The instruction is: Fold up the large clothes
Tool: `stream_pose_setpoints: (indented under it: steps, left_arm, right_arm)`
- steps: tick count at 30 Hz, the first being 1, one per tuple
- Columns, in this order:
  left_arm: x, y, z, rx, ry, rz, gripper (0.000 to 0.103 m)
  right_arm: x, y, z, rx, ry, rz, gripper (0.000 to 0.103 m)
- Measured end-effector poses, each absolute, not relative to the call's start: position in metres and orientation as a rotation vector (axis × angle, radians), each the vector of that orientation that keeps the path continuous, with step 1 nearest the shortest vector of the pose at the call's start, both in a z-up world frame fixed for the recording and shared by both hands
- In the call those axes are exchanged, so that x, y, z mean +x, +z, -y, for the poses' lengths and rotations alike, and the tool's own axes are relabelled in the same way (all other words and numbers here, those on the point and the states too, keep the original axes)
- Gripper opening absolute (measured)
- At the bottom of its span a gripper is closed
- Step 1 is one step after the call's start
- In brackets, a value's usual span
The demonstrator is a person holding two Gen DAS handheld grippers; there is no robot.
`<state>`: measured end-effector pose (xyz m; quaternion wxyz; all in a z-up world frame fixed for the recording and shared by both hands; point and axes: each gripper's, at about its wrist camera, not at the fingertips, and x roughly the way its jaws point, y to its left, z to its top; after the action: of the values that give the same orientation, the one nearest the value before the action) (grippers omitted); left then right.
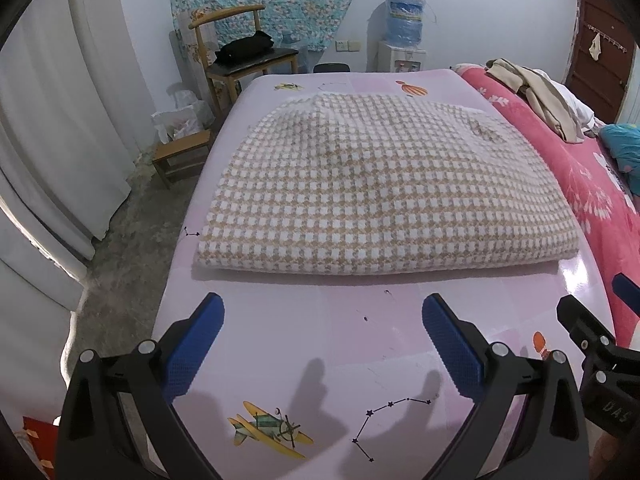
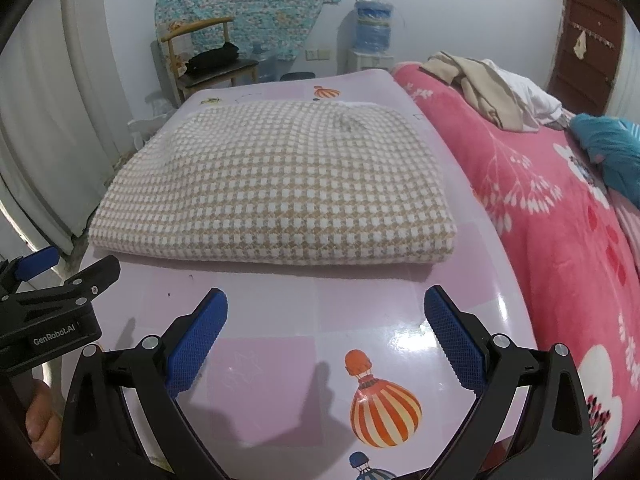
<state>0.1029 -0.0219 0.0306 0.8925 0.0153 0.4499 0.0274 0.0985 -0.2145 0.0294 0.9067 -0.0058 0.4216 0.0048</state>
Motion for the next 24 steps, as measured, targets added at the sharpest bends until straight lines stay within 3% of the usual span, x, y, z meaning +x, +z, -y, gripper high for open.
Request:
stream_pose_setpoints:
  steps: [24]
  left_arm:
    - [0.1020, 0.0320, 0.0185, 0.018, 0.060, -0.932, 0.098]
  right_arm:
    - [0.0993, 0.0276, 0.2087, -0.029, 0.004, -0.878, 0.095]
